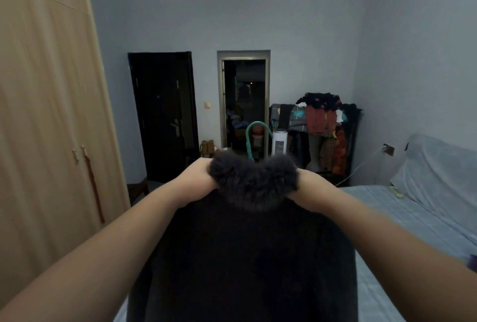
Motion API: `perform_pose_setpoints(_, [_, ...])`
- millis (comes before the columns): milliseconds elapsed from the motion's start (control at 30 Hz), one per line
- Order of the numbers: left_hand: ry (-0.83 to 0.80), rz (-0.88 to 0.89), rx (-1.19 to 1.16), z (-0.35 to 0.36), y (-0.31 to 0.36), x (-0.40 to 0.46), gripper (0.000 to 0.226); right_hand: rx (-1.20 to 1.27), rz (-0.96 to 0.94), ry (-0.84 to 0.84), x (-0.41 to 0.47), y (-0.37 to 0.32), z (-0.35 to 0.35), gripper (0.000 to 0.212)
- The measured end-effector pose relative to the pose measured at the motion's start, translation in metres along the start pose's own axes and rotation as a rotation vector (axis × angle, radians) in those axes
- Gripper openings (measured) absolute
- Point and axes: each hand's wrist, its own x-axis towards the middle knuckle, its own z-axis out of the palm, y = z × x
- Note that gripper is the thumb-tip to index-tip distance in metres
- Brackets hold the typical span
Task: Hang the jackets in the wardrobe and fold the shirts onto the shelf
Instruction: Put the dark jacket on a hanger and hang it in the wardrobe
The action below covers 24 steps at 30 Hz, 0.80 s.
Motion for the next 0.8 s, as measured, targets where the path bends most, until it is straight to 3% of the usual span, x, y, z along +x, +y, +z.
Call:
perform_pose_setpoints(67, [0.001, 0.095, 0.075, 0.006, 0.005, -0.003, 0.008, -0.092, -0.004, 0.094, 0.006, -0.013, 0.001, 0.041])
perform_pose_setpoints(167, [0.029, 0.171, 0.222, 0.004, -0.003, -0.007, 0.003, 0.054, 0.050, 0.327, 0.004, -0.017, 0.002, 0.041])
perform_pose_setpoints(300, [-0.010, 0.089, 0.384, -0.010, -0.010, -0.020, 0.026, 0.115, 0.121, 0.366, 0.001, -0.005, 0.005, 0.035])
perform_pose_setpoints(433, [-0.336, -0.099, 0.314, -0.033, 0.016, -0.032, 0.081, 0.133, 0.075, 0.351, -0.004, -0.009, 0.006, 0.035])
perform_pose_setpoints(500, [-0.435, -0.118, 0.034, -0.047, 0.034, -0.034, 0.078, 0.196, 0.067, 0.356, -0.008, -0.010, 0.006, 0.033])
perform_pose_setpoints(567, [-0.347, -0.102, -0.214, -0.050, 0.050, -0.032, 0.064, 0.236, 0.060, 0.351, -0.011, -0.011, 0.007, 0.032])
perform_pose_setpoints(600, [-0.280, -0.109, -0.209, -0.044, 0.058, -0.031, 0.049, 0.247, 0.037, 0.356, -0.012, -0.012, 0.009, 0.034])
perform_pose_setpoints(667, [-0.201, -0.120, 0.058, -0.028, 0.069, -0.026, 0.032, 0.269, -0.028, 0.337, -0.010, -0.015, 0.012, 0.038])
perform_pose_setpoints(733, [-0.280, -0.148, 0.315, -0.011, 0.074, -0.022, 0.037, 0.360, -0.024, 0.268, -0.008, -0.020, 0.013, 0.041])
perform_pose_setpoints(800, [-0.328, -0.218, 0.309, 0.001, 0.071, -0.022, 0.032, 0.428, -0.042, 0.227, -0.004, -0.025, 0.018, 0.042])
